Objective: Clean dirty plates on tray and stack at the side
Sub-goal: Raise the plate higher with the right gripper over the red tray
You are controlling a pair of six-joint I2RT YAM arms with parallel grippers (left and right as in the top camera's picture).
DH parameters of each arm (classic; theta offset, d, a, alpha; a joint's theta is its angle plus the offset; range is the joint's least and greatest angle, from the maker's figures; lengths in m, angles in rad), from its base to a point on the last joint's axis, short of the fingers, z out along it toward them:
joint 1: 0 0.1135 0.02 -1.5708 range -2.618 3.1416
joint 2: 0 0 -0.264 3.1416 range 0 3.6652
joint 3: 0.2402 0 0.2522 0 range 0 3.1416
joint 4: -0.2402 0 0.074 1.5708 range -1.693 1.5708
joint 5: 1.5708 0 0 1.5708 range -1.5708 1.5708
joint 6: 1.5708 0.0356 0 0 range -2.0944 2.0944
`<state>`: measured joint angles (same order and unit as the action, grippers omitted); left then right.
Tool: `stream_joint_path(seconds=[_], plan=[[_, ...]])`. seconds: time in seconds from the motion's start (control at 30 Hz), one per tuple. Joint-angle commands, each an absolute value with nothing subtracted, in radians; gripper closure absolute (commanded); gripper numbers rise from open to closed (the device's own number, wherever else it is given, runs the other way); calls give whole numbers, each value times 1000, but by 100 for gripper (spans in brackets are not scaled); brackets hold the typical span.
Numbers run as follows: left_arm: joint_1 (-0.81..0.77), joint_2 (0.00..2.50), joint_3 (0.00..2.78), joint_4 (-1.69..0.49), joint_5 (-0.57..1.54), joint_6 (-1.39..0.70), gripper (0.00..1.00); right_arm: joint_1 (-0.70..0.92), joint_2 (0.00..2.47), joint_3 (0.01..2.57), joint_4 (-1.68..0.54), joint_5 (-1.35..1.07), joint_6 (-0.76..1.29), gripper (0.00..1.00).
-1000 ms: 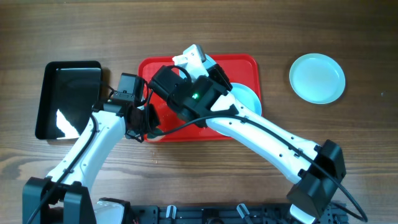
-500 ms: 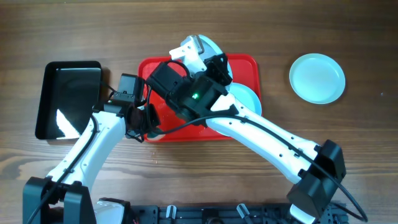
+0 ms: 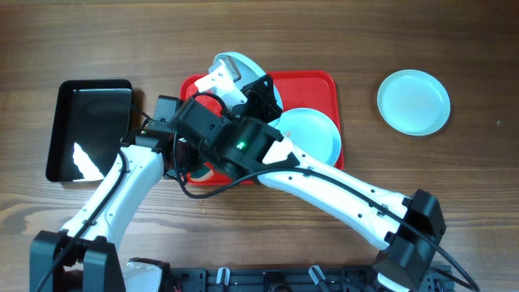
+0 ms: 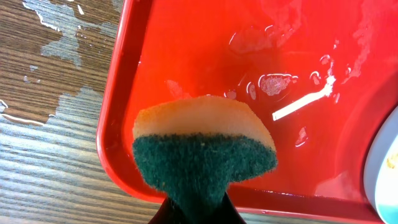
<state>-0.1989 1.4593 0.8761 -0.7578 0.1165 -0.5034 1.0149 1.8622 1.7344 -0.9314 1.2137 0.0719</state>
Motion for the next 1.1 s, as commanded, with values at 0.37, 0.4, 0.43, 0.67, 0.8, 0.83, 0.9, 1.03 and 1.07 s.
stream_joint_path(seconds=[0.37,0.4,0.43,0.67,0.8,0.83,0.9,1.03,1.07], plan=[[-194,1455,867,-751,99,-510,96,1034,1861,1741,-914,1235,87,95],[-194,1455,867,-751,99,-511,96,1035,1864,1740,-916,1139,78,95],[-194,1455,867,-751,99,-510,96,1035,1869,1740,-916,1085,70,96],[-194,1455,867,-751,99,-510,96,1035,1876,1741,-905,1139,78,96],[-194,1455,867,-745,99,-510,96,1035,1880,1740,-915,1007,28,96],[-194,1455,867,-746,99,-510,96,1035,1879,1741,-918,1042,38,96],[-194,1455,867,-748,99,-510,96,1035,1877,1741,-928,1097,142,96],[-194,1455,867,-748,99,-510,96,1033,1880,1740,-921,880,50,95],[-194,1455,867,-748,99,-510,96,1035,1879,1741,-938,900,35,95]])
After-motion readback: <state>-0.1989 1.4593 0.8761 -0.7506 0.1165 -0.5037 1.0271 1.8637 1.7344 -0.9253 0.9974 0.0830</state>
